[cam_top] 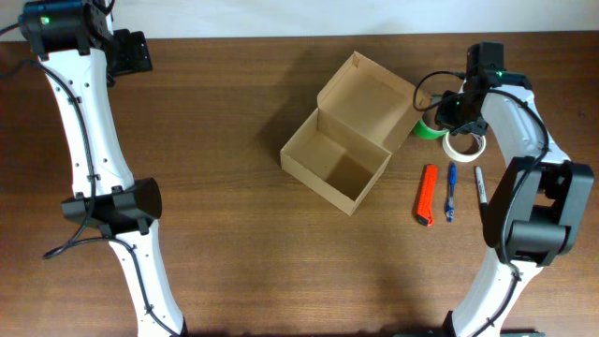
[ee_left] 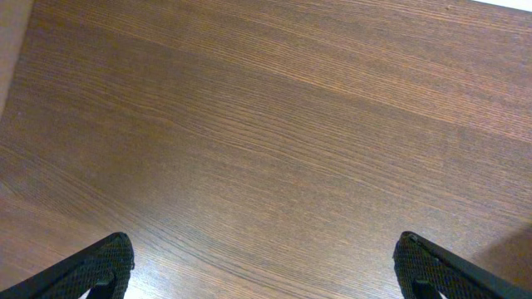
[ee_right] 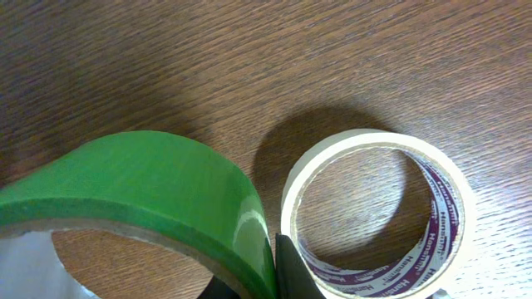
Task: Pack container
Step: 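Grasp the green tape roll with the right gripper and lift, then carry the green tape over the box and lower it inside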
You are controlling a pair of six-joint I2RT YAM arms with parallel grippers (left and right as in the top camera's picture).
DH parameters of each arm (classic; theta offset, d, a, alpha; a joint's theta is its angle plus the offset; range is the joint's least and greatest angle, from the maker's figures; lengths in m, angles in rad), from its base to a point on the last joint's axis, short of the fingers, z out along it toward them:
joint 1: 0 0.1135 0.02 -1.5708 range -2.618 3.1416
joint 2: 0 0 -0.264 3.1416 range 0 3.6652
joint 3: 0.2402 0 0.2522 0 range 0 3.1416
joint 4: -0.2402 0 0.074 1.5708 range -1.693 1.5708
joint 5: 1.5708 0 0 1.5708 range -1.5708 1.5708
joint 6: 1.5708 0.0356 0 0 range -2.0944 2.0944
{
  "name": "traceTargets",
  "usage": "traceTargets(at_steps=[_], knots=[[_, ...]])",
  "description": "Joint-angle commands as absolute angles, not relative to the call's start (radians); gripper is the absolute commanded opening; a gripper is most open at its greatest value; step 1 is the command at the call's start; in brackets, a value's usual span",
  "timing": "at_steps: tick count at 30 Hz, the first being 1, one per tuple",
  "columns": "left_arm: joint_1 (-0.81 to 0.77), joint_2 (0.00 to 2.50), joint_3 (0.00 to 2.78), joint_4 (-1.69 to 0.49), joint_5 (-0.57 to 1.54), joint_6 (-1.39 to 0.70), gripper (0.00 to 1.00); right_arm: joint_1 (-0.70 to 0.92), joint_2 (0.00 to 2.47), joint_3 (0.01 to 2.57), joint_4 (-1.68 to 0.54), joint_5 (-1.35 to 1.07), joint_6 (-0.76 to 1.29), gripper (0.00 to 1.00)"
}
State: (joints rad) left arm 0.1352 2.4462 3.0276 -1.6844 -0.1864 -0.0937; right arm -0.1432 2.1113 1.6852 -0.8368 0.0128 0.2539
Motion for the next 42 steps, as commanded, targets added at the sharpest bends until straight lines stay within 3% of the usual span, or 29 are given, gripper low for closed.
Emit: traceTargets(at_steps=[1,18,32,42], knots=[[0.136,2.438,3.023,-1.687,-0.176,-0.088,1.00,-0.179,2.116,1.730,-0.841,0.038,0.248,0.07],[0.136,2.438,3.023,-1.687,-0.176,-0.088,1.00,-0.237,2.114,2.024,-1.062,-0.043,0.195,0.04],[0.136,2.438,3.023,-1.687,-0.176,-0.088,1.00,0.024,2.110,2.400,-1.406,-0.045,0.135,0.04],[0.136,2.438,3.023,-1.687,-0.176,-0.088,1.00,0.229,2.109,2.433,-1.556,0.009,0.078,0.04]])
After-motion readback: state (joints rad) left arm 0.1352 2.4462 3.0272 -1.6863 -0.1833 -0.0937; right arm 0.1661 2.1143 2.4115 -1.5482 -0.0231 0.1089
